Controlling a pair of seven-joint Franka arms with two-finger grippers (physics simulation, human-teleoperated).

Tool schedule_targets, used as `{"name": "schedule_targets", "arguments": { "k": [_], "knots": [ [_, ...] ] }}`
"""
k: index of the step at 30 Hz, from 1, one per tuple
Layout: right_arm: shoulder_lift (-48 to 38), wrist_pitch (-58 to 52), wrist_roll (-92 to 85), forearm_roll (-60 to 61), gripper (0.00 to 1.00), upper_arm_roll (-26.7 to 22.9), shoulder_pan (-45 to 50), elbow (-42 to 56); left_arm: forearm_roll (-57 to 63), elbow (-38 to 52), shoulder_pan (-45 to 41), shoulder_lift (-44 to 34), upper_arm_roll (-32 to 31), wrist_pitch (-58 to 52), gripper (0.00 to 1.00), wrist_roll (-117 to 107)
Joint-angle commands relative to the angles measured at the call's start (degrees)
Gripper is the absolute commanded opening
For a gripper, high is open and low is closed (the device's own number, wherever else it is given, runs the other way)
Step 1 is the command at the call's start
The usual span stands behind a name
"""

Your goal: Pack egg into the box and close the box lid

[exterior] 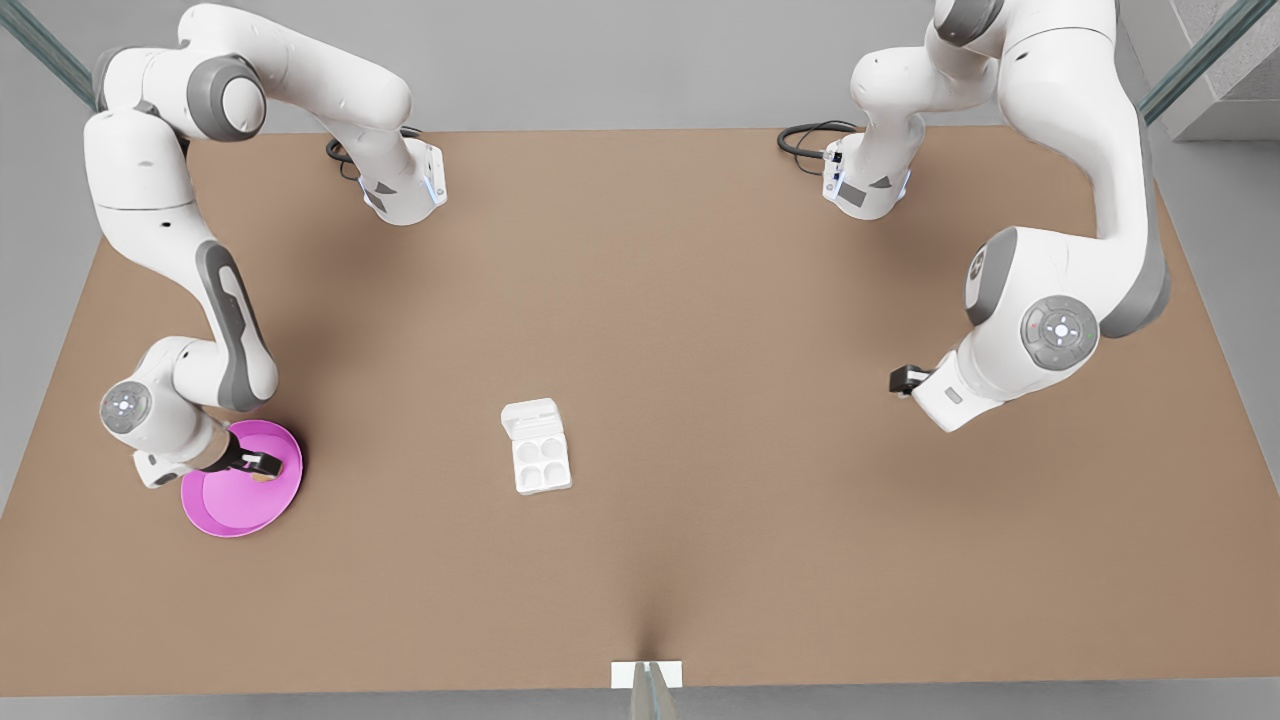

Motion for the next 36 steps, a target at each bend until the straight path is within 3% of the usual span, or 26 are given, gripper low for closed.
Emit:
{"name": "schedule_targets", "arguments": {
  "k": [1,20,22,28,30,36],
  "knots": [
    [0.35,2.36,1.84,0.24,1.0,0.02,0.04,-0.27,0.02,-0.01,-0.22,-0.13,-0.03,-0.28,1.0,-0.48],
    [2.73,4.21,1.76,0.15,1.0,0.29,-0.14,-0.71,0.02,0.16,-0.57,-0.65,-0.12,-0.81,1.0,-0.65],
    [2.82,4.3,1.58,0.06,0.73,0.29,-0.14,-0.63,0.02,0.16,-0.57,-0.74,-0.12,-0.81,1.0,-0.65],
    [2.82,4.82,1.49,0.15,0.67,0.29,0.04,-0.71,0.02,0.16,-0.66,-0.74,-0.12,-0.9,1.0,-0.65],
    [2.82,4.82,1.49,0.15,0.57,0.29,0.04,-0.71,0.02,0.16,-0.66,-0.74,-0.12,-0.9,1.0,-0.74],
    [1.41,2.98,1.49,0.15,0.55,0.29,0.22,-0.8,0.02,0.16,-0.57,-0.74,-0.12,-0.9,1.0,-0.74]
  ]
}}
